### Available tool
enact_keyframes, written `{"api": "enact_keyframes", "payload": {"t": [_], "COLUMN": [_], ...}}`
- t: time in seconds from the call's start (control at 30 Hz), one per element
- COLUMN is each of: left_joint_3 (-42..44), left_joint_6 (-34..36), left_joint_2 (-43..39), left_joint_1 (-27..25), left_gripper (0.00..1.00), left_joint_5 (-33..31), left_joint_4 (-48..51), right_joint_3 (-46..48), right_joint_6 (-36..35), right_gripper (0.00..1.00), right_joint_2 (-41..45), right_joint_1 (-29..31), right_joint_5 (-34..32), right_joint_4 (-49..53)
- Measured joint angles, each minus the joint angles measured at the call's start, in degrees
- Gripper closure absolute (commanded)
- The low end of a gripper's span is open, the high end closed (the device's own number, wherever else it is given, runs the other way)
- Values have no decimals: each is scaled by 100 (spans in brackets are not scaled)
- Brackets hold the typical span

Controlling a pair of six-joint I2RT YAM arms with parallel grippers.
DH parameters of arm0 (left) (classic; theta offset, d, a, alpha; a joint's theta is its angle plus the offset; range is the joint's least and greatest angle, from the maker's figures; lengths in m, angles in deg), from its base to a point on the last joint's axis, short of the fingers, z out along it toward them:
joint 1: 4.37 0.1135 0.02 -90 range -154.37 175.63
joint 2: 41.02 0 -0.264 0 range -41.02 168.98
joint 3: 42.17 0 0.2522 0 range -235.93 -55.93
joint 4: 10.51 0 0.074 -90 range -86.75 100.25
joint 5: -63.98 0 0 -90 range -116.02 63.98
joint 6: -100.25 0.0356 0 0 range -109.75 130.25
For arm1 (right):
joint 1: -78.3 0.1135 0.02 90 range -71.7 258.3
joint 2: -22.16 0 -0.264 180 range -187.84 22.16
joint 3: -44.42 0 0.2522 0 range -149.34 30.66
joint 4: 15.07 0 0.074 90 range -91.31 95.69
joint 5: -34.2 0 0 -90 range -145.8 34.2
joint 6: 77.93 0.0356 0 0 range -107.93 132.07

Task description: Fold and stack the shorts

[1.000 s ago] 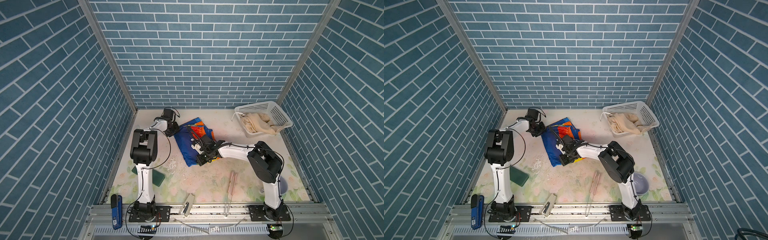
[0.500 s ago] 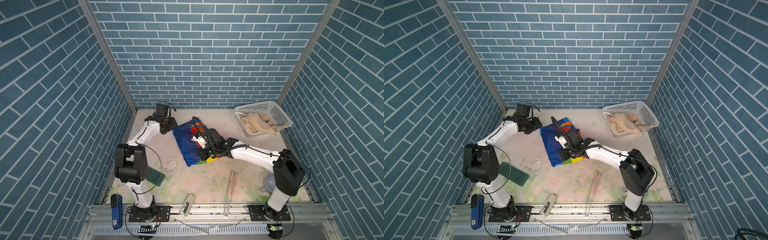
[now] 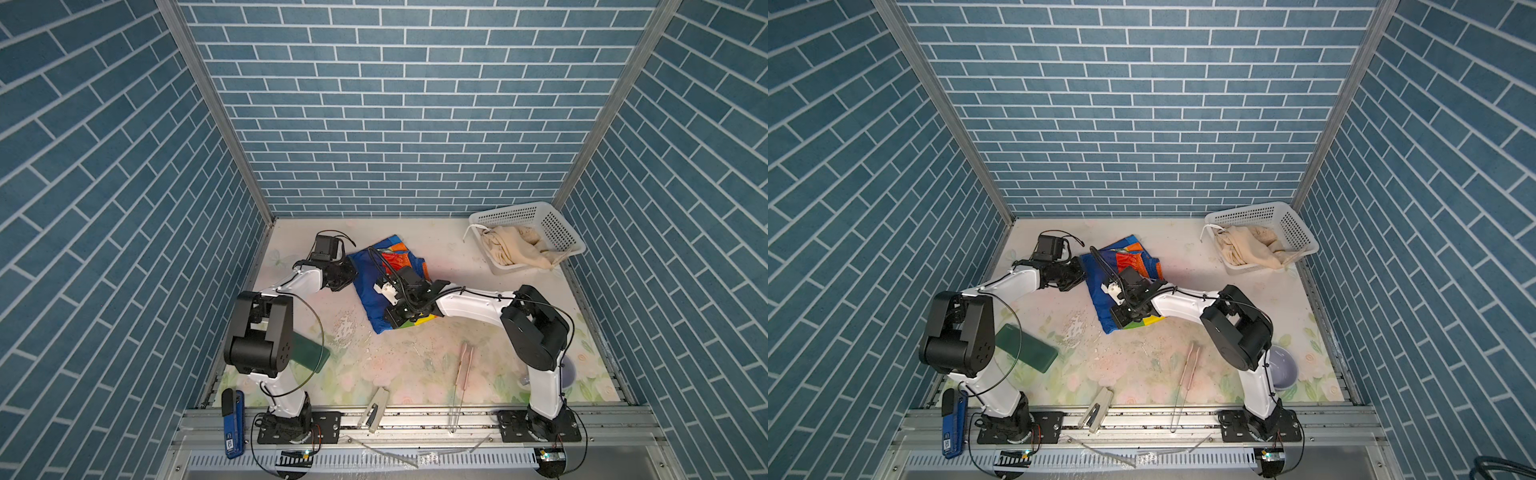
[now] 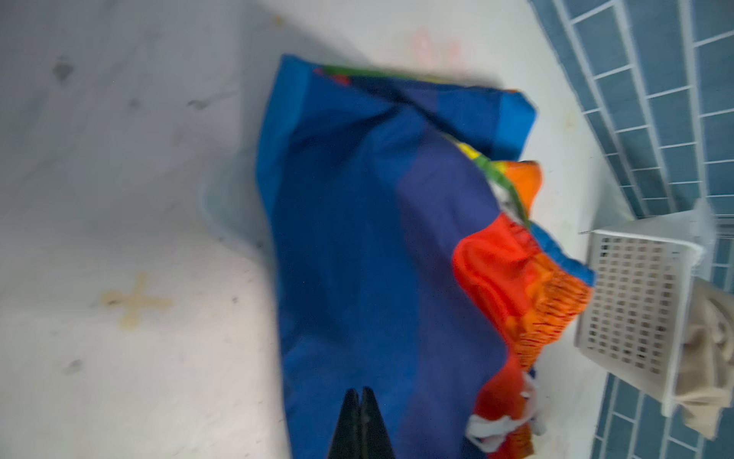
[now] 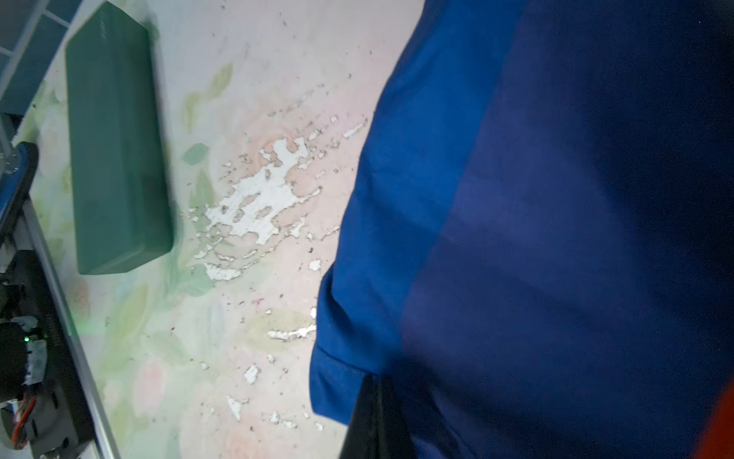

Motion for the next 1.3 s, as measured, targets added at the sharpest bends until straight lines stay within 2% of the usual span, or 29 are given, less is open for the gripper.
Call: {"api": "enact_keyframes", "payload": {"t": [0.13, 0.33, 0.5, 0.77, 0.9, 1.0, 1.13, 1.3], "left_joint_3": [-11, -26, -63, -691, -765, -761, -739, -385], "left_joint_6": [-293, -658, -739, -662, -555, -393, -96, 238], "left_joint_2": [107, 962, 1521, 1921, 1847, 1482, 448, -844], "left_joint_1": [-238, -417, -413, -413, -411, -393, -328, -260], "left_gripper": [100, 100, 100, 99, 84, 71, 61, 42], "left_joint_5": [236, 365, 286, 190, 212, 210, 33, -348], "left_joint_4": [-713, -1484, -1633, -1499, -1261, -850, -345, -114], "right_joint_3": [0, 28, 144, 315, 396, 481, 516, 826], "right_joint_6": [4, 28, 149, 284, 271, 249, 170, 216], "right_gripper": [100, 100, 100, 100, 100, 100, 100, 100], "right_joint_2": [-155, -162, -157, -111, 254, 946, 1998, 2914], "right_joint_1": [-2, -2, -2, -2, -4, -74, -339, -951], "right_joint_5": [20, 63, 114, 188, 118, -2, -160, -560], "right_joint_4": [-42, -199, -393, -516, -391, -238, -243, -356]}}
